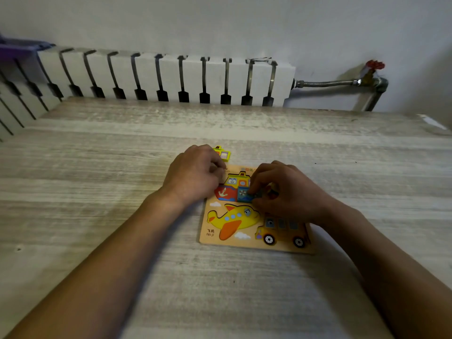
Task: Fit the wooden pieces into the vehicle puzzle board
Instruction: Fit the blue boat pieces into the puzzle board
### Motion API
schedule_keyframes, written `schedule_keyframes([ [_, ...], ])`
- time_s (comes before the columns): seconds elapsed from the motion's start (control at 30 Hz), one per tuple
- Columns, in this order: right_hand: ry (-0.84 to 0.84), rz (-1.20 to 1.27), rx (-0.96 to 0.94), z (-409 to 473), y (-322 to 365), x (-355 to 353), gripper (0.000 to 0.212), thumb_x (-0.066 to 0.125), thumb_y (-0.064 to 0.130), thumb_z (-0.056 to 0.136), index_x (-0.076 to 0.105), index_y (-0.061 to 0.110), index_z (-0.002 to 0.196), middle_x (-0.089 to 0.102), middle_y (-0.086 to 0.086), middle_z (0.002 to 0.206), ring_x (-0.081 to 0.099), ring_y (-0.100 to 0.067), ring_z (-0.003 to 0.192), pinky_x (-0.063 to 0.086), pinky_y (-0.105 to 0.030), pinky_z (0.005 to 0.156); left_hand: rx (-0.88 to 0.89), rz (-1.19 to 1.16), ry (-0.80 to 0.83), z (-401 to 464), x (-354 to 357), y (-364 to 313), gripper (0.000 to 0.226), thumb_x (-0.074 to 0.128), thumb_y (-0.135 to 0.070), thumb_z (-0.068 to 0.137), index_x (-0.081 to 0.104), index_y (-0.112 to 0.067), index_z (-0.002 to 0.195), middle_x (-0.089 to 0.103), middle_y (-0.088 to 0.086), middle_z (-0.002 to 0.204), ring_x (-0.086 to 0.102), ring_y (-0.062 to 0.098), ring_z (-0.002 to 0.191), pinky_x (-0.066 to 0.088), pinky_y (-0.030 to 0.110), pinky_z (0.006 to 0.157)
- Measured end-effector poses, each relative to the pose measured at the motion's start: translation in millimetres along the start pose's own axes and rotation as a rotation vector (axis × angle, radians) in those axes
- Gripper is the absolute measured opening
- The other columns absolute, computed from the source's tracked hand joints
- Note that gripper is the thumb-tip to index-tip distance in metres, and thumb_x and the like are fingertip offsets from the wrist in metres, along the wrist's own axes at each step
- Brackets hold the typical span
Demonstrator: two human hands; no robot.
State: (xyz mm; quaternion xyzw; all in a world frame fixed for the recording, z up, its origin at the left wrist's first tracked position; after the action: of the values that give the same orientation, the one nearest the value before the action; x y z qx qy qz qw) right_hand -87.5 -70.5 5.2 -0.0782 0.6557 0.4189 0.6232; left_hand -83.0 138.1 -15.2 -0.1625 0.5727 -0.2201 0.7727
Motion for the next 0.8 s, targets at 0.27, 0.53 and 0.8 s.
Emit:
schedule_keyframes([
  [0.27,-0.009,0.013,-0.017,-0.9,-2.2,1.7,0.014,0.073,0.026,0.076,0.071,0.025,0.090,0.064,0.008,0.103,0.052,-0.013,0.094,0.046,-0.033,0.079,-0.164,-0.011,-0.158,8.7,-15.0,28.7,0.034,0.073,-0.035,0.075,0.066,-0.021,0.105,0.062,0.002,0.112,0.056,0.024,0.103,0.048,0.039,0.081],
  [0.53,-0.021,0.048,-0.010,-1.7,-3.2,1.8,0.015,0.074,0.025,0.075,0.072,0.023,0.090,0.064,0.007,0.104,0.054,-0.015,0.096,0.047,-0.036,0.083,-0.156,0.022,-0.020,6.6,-17.4,40.6,0.042,0.074,-0.037,0.069,0.066,-0.020,0.107,0.067,0.004,0.108,0.060,0.023,0.099,0.051,0.042,0.082],
  [0.8,-0.031,0.066,0.009,-1.8,-2.2,1.8,0.016,0.074,0.021,0.074,0.073,0.020,0.090,0.065,0.006,0.104,0.055,-0.016,0.097,0.046,-0.036,0.084,-0.104,-0.018,-0.034,7.6,-18.1,45.0,0.033,0.077,-0.024,0.071,0.068,-0.020,0.103,0.070,-0.001,0.100,0.060,0.015,0.086,0.050,0.032,0.077],
])
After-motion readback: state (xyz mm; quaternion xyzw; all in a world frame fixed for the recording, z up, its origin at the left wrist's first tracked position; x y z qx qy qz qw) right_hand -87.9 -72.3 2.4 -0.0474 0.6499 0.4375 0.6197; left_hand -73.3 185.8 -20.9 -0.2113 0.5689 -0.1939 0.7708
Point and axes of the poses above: each hand's wrist, its own z-axis towards the middle knuckle, its own x-axis out of the palm, y = z × x, the point moved 1 cm from there along z, towards the middle knuckle
